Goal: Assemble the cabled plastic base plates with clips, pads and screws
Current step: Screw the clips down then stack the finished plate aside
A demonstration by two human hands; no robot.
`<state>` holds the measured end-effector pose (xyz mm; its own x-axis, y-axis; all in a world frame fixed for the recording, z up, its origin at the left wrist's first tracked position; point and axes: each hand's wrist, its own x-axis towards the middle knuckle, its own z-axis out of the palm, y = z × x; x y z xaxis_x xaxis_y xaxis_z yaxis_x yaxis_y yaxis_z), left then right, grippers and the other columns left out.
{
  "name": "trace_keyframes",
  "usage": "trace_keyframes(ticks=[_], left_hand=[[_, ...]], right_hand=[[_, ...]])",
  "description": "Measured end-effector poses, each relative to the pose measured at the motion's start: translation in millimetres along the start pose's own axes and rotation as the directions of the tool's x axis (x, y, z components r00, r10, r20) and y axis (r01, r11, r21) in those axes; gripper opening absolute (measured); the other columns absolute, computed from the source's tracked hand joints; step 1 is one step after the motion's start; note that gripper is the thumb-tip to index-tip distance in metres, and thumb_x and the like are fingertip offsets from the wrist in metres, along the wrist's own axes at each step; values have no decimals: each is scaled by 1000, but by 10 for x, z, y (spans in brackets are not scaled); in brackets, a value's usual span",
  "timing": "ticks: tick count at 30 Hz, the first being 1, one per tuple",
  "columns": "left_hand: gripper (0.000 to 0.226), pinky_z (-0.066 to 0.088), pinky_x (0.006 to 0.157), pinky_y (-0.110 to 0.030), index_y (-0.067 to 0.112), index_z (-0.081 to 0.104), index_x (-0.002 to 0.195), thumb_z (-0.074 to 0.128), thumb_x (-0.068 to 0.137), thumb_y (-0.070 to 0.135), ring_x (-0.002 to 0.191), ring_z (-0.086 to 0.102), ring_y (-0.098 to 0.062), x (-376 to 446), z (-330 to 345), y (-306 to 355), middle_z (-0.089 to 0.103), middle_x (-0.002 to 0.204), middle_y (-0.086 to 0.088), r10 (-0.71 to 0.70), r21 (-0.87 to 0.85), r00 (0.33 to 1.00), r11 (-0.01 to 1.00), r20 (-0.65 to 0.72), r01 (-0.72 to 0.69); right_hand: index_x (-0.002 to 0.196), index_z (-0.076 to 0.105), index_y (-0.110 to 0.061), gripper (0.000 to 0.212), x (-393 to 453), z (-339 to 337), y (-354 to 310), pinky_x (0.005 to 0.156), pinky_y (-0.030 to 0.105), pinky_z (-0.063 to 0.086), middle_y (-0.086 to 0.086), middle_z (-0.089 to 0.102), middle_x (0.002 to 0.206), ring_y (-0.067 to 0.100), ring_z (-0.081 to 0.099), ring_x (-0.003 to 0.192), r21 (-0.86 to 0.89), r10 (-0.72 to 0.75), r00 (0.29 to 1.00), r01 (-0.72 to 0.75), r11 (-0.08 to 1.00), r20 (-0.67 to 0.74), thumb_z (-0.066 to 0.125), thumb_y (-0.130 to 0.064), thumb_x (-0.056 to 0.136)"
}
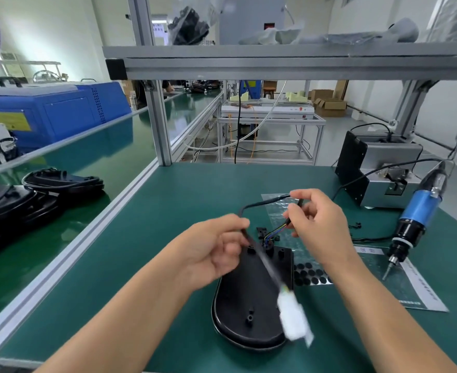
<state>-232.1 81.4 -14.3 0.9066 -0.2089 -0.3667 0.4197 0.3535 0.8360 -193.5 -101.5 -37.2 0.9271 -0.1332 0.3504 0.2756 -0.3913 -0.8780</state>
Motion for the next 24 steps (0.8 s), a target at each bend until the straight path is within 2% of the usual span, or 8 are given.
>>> trace_keyframes(ticks=[3, 7, 12, 15, 17, 19, 21, 24], left_hand=[[12, 25, 28, -10, 6, 52, 76, 57, 86, 1, 34, 44, -2, 10, 23, 281, 65, 60, -10, 122, -191, 992, 974, -15, -123], [11, 26, 32, -11, 3, 55, 99, 58, 89, 1, 34, 39, -3, 3, -63, 815, 73, 73, -9, 376, 314, 919, 892, -115, -326], [16, 44, 58, -23, 11, 69, 100, 60, 90, 3, 52, 61, -5, 1, -263, 1096, 74, 82, -4, 656, 878, 751, 313, 76, -362], [18, 37, 54, -4, 20, 72, 96, 62, 86, 9, 55, 56, 5, 27, -340, 985, 70, 73, 7, 739, 929, 621, -20, 262, -369], [15, 39, 61, -3, 23, 74, 91, 61, 86, 16, 63, 56, 6, 77, -385, 861, 66, 74, 14, 779, 926, 541, -133, 318, -354], [12, 45, 73, -11, 18, 75, 85, 64, 87, 18, 70, 58, 1, 184, -429, 767, 69, 82, 11, 810, 923, 486, -168, 329, -346], [11, 47, 80, -13, 12, 77, 87, 66, 86, 11, 79, 62, -5, 314, -460, 722, 71, 89, 6, 835, 920, 469, -105, 288, -377], [21, 48, 79, -9, 13, 76, 88, 65, 83, -4, 81, 66, -4, 451, -442, 725, 73, 90, -1, 846, 840, 491, 102, 208, -533]], right_hand=[[133, 49, -22, 50, 35, 1, -3, 70, 38, 54, 0, 68, 66, 9, 62, 63, 0, 31, 999, -31, 1000, 42, 60, -11, 86], [147, 33, -14, 66, 42, 1, -34, 62, 24, 55, -6, 72, 70, 4, 66, 61, 71, 63, 995, -69, 995, 73, 58, -5, 86], [144, 39, -14, 60, 76, -27, -24, 56, 22, 56, -3, 74, 71, 7, 68, 61, 21, 163, 979, -166, 986, 120, 52, -3, 87], [139, 45, -18, 53, 129, -54, -16, 86, 38, 53, 3, 70, 107, 18, 66, 93, -206, 248, 960, -218, 954, 131, 51, -14, 87], [144, 39, -15, 58, 156, -25, -25, 105, 38, 38, 7, 50, 140, 22, 49, 123, -345, 149, 989, -135, 929, 15, 51, -15, 88], [146, 34, -9, 59, 144, 41, -159, 115, 38, 24, 11, 34, 151, 23, 29, 140, -359, -133, 982, 76, 930, -137, 51, -10, 90], [141, 42, -8, 48, 148, 146, -343, 118, 40, 18, 10, 37, 150, 22, 26, 142, -398, -440, 886, 354, 846, -148, 49, -14, 94], [124, 60, -18, 41, 232, 348, -603, 114, 46, 21, 0, 62, 125, 19, 51, 124, -590, -544, 810, 555, 586, 222, 36, -40, 99]])
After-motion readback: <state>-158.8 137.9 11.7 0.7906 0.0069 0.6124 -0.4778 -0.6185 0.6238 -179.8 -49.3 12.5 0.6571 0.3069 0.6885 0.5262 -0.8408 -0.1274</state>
